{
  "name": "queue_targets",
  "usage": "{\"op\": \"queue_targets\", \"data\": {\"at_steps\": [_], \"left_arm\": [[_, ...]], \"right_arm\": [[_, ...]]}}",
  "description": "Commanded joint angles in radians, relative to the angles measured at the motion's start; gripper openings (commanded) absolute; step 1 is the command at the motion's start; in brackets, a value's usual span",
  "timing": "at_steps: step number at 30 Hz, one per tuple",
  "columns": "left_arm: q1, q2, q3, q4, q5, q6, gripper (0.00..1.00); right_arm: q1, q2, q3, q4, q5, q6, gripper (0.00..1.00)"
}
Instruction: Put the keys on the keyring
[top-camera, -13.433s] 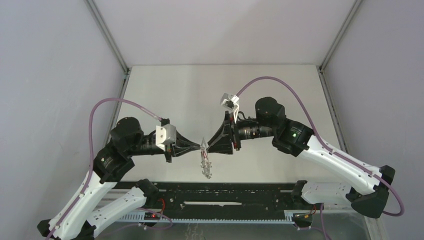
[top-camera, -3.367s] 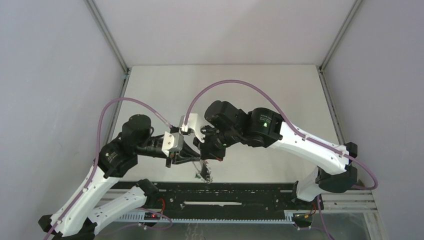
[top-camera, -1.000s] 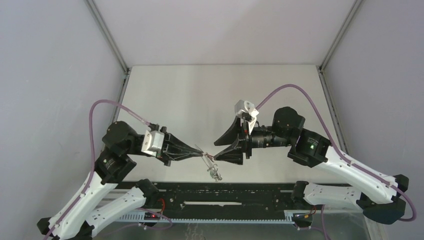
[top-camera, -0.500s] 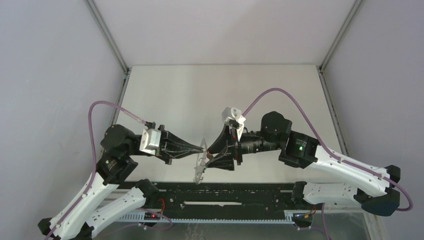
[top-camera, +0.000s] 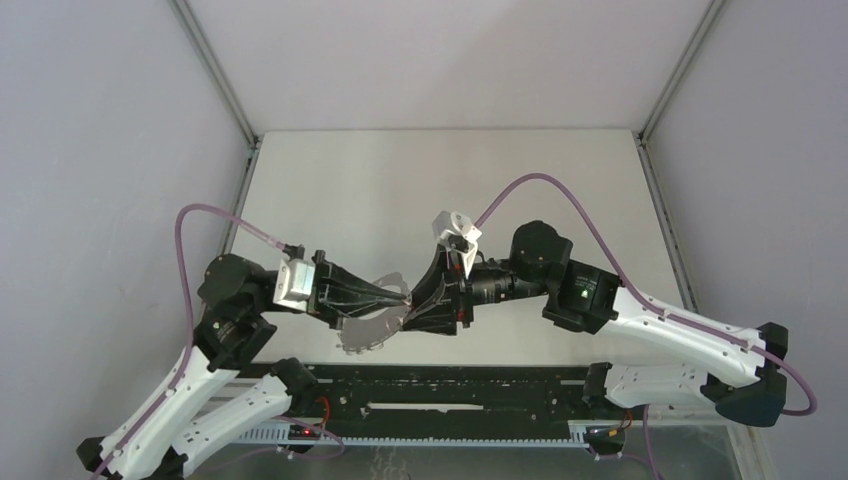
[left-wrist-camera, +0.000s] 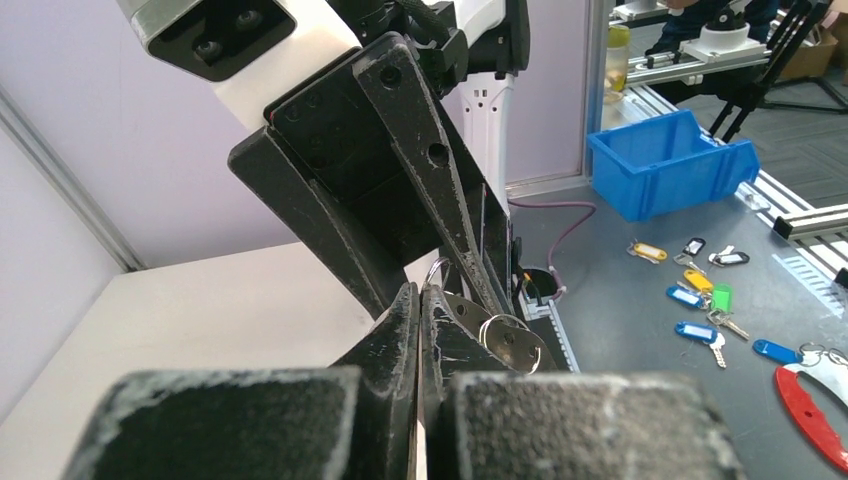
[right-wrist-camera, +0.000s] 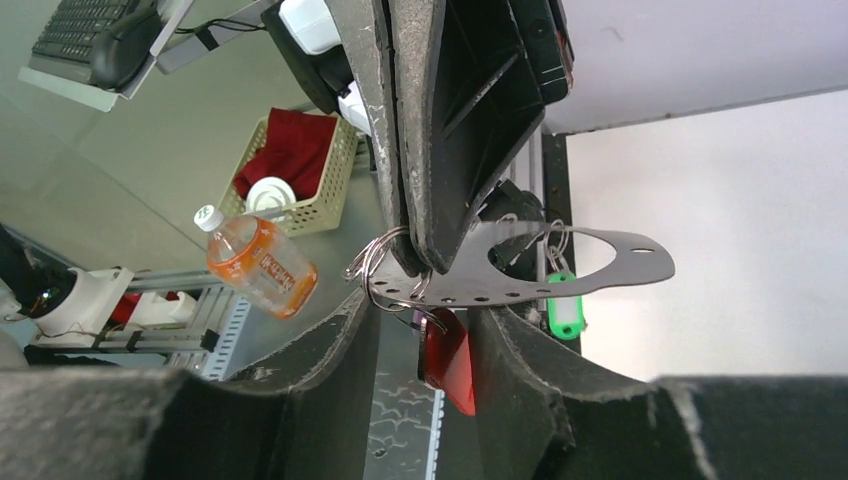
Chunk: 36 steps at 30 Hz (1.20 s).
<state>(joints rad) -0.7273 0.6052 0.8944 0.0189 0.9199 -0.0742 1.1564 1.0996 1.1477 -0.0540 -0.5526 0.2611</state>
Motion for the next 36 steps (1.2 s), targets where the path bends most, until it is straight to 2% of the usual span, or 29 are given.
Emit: {"op": "queue_targets", "data": {"at_steps": [1, 5, 7, 8, 12, 20, 26, 31, 36], "left_arm": [[-0.008, -0.007, -0.044, 0.052, -0.020, -0.024, 0.00], [-0.008, -0.021, -0.086, 0.052, -0.066, -0.025, 0.00], [-0.005, -0.041, -0.103, 0.044, -0.095, -0.026, 0.00], [-0.005, -0.047, -0.108, 0.038, -0.108, -0.026, 0.00], [0.016, -0.060, -0.114, 0.043, -0.144, -0.076, 0.00], [0.044, -0.040, -0.088, 0.135, -0.137, -0.231, 0.00], [0.045, -0.031, -0.056, 0.151, -0.105, -0.248, 0.00], [0.044, -0.033, -0.058, 0.156, -0.108, -0.245, 0.00], [0.044, -0.036, -0.061, 0.158, -0.108, -0.238, 0.00]], "right_arm": [[0.003, 0.000, 0.005, 0.137, -0.015, 0.034, 0.42], [-0.008, 0.015, 0.026, 0.144, -0.059, 0.055, 0.27], [-0.013, 0.007, 0.031, 0.125, -0.065, 0.056, 0.25], [-0.017, -0.001, 0.032, 0.110, -0.061, 0.054, 0.26], [-0.040, -0.043, 0.032, 0.024, -0.051, 0.041, 0.43], [-0.096, -0.100, 0.032, -0.096, -0.081, 0.029, 0.59], [-0.177, -0.141, 0.034, -0.167, -0.008, 0.036, 0.55], [-0.194, -0.119, 0.035, -0.105, -0.056, 0.073, 0.52], [-0.172, -0.086, 0.033, -0.069, -0.094, 0.083, 0.44]]}}
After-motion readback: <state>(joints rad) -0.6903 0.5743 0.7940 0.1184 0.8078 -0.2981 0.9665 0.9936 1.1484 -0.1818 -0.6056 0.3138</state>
